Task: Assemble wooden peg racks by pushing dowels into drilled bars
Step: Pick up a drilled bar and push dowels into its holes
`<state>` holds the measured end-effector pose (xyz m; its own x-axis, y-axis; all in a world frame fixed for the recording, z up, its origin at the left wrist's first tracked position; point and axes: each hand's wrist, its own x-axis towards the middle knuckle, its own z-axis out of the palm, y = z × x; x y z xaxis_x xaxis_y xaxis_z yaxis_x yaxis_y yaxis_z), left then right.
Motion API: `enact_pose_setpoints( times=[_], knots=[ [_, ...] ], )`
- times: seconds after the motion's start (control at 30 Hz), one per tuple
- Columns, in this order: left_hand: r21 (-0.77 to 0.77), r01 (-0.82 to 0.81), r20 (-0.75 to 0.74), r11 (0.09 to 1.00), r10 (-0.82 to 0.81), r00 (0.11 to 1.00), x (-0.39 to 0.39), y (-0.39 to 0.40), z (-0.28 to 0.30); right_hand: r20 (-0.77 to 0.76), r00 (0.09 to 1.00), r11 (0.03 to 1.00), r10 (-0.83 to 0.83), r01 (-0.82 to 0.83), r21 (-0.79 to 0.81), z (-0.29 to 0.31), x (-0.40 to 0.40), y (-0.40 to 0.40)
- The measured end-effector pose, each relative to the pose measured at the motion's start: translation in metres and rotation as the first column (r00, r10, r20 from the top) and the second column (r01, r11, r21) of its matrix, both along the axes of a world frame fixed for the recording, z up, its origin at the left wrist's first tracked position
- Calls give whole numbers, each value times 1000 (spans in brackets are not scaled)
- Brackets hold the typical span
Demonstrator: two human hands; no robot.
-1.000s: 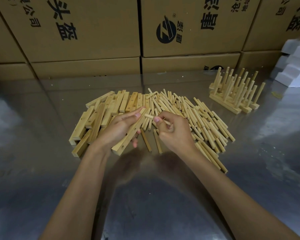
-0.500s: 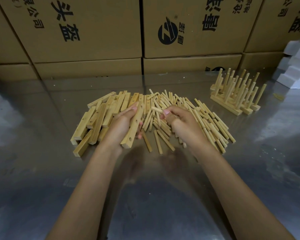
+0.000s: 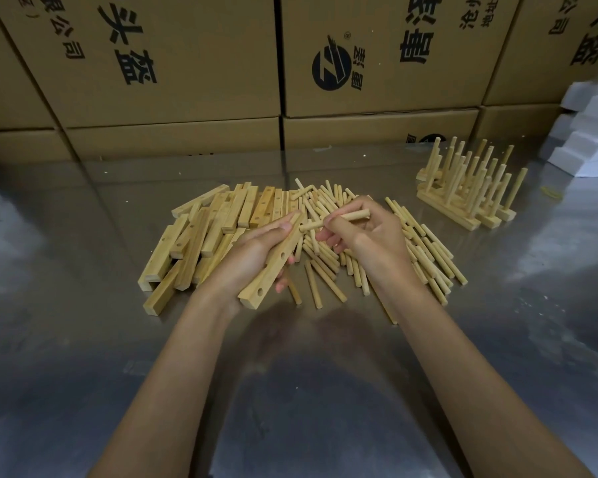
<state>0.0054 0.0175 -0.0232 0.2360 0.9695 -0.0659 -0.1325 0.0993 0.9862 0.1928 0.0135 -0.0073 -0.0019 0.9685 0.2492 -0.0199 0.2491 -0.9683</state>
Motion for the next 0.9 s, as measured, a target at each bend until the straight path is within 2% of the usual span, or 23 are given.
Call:
enact_pose_setpoints(
  times=[0.13, 0.23, 0.43, 0.8, 0.9],
  knots=[
    [7, -30, -74, 1000, 31, 997, -4, 1, 2, 76, 997, 999, 8, -11, 38, -2, -1, 1],
    [33, -42, -137, 999, 46, 989, -4, 1, 3, 70, 998, 997, 7, -13, 78, -4, -1, 2],
    [26, -54, -126, 998, 57, 990, -2, -1, 6, 82, 996, 989, -38, 25, 149, -12, -7, 2],
    [46, -145, -159, 988, 150, 976, 4, -5, 5, -26, 991, 978, -129, 132, 163, -24, -20, -1],
    [42, -174, -197, 984, 179, 964, 10, -7, 6, -119, 983, 985, -136, 148, 91, -27, -24, -3]
  ],
)
